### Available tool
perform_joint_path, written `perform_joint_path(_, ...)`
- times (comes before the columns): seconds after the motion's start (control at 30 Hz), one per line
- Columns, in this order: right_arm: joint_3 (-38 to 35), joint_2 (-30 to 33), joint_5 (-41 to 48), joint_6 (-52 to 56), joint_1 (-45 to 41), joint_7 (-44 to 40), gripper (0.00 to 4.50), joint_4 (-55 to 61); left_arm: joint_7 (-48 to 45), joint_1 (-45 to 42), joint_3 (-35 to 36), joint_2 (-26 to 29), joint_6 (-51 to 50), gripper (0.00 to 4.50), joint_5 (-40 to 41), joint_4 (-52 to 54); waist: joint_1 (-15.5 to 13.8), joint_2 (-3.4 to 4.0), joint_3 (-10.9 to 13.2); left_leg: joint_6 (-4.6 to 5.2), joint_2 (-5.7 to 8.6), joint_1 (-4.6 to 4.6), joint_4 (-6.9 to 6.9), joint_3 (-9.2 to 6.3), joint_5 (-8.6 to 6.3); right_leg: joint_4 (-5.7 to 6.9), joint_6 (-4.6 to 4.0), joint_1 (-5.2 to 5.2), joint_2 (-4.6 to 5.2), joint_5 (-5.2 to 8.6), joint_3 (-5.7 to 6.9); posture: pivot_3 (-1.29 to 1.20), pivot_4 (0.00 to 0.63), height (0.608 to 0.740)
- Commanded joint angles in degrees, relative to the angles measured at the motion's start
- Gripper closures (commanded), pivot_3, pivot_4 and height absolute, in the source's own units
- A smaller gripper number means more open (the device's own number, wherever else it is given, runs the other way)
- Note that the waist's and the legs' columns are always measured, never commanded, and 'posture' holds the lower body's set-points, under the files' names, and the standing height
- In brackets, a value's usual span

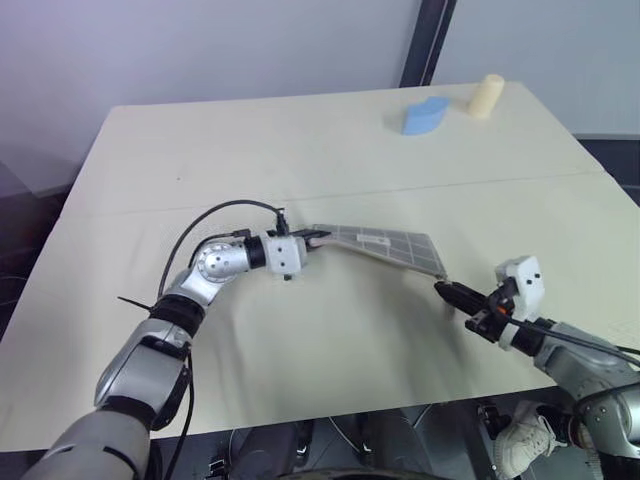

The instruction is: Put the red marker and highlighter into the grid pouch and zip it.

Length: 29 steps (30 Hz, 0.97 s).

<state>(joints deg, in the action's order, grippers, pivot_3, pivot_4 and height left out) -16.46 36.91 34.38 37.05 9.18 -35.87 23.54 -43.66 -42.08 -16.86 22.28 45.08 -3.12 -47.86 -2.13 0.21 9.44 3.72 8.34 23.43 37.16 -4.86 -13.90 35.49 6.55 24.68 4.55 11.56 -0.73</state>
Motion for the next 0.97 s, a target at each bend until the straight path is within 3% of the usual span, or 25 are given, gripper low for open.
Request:
perform_joint_path(0.03,-0.01,0.28,-0.98,-0.91,0.2,0.48,2.43,2.55,-3.83,1.28,3.28,0.03,-1.89,2.37,5.17,1.25,0.09,0.0,0.0,0.0,0.0,0.0,0.0,0.01,0.0,-0.01,0.0,-0.01,0.0,0.0,-0.02,0.0,0.15,0.732)
perform_joint_path(0.13,-1.28,1.97,-2.28,-1.87,2.09,-0.71,0.87,3.07,-8.39,3.35,5.02,0.36,-5.0,0.88,9.34,4.75,-0.11,0.0,0.0,0.0,0.01,0.0,0.0,0.03,0.0,-0.05,0.0,-0.01,0.02,0.0,-0.04,0.0,0.15,0.732)
perform_joint_path(0.2,-2.43,2.76,-2.83,-2.58,3.27,-1.62,0.07,3.21,-10.46,4.46,6.11,0.85,-7.56,0.06,11.37,6.71,-0.26,-0.01,0.0,0.0,0.01,0.0,0.0,0.02,-0.01,-0.06,0.0,0.0,0.03,0.0,-0.03,0.0,0.15,0.732)
perform_joint_path(0.33,-7.96,4.87,1.26,-1.53,7.15,-5.71,0.07,6.39,-12.6,6.8,9.92,4.09,-15.15,0.06,14.59,8.97,-0.12,-0.01,0.01,0.03,0.01,0.0,0.01,0.02,-0.03,-0.13,-0.01,-0.09,0.03,0.0,-0.04,0.0,0.15,0.732)
perform_joint_path(0.47,-12.98,6.33,10.71,1.3,11.58,-10.41,0.07,15.0,-9.92,7.5,16.05,6.08,-22.39,0.06,18.4,10.09,-0.01,0.0,0.01,0.03,-0.05,0.0,-0.06,-0.01,-0.03,-0.08,-0.01,-0.03,-0.04,0.01,-0.04,0.0,0.15,0.732)
perform_joint_path(0.7,-1.7,7.49,5.58,-0.02,11.2,-9.61,0.07,19.77,-4.18,6.72,19.07,4.73,-31.0,0.06,17.31,7.98,-0.24,-0.08,0.0,0.04,-0.05,-0.08,0.1,-0.03,-0.04,-0.27,-0.04,-0.1,-0.02,0.03,0.01,0.0,0.15,0.732)
perform_joint_path(0.97,5.82,5.77,1.43,-1.43,9.11,-7.21,0.07,18.77,-3.76,6.1,19.88,3.91,-31.29,0.06,16.61,6.86,-0.27,-0.1,0.01,0.05,-0.03,-0.06,0.01,0.0,-0.05,-0.28,-0.01,-0.02,0.01,0.01,0.0,0.0,0.15,0.732)
